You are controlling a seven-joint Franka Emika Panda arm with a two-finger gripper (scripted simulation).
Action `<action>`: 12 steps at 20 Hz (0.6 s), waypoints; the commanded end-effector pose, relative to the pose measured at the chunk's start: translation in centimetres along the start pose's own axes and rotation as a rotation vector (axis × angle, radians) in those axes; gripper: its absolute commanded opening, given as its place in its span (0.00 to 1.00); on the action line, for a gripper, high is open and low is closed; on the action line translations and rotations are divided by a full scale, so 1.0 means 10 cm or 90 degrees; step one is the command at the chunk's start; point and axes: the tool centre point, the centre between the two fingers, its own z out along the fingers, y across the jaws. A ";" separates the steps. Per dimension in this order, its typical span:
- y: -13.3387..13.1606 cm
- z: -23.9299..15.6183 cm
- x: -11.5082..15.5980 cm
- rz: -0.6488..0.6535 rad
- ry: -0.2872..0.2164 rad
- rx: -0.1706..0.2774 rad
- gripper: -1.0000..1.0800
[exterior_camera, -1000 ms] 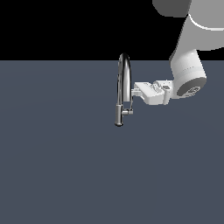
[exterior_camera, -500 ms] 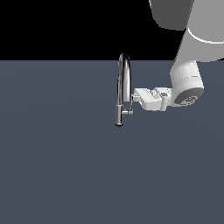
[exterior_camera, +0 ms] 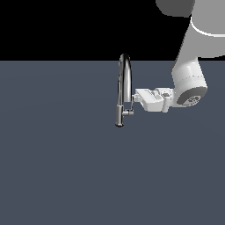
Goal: Turn on the faucet by rotating a designated handle.
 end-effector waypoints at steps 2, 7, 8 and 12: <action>0.07 0.00 -0.02 0.000 0.000 0.000 0.00; 0.17 0.00 -0.04 0.000 0.000 0.000 0.00; 0.19 0.00 -0.05 0.000 0.000 0.000 0.00; 0.28 0.00 -0.07 0.000 0.000 0.000 0.00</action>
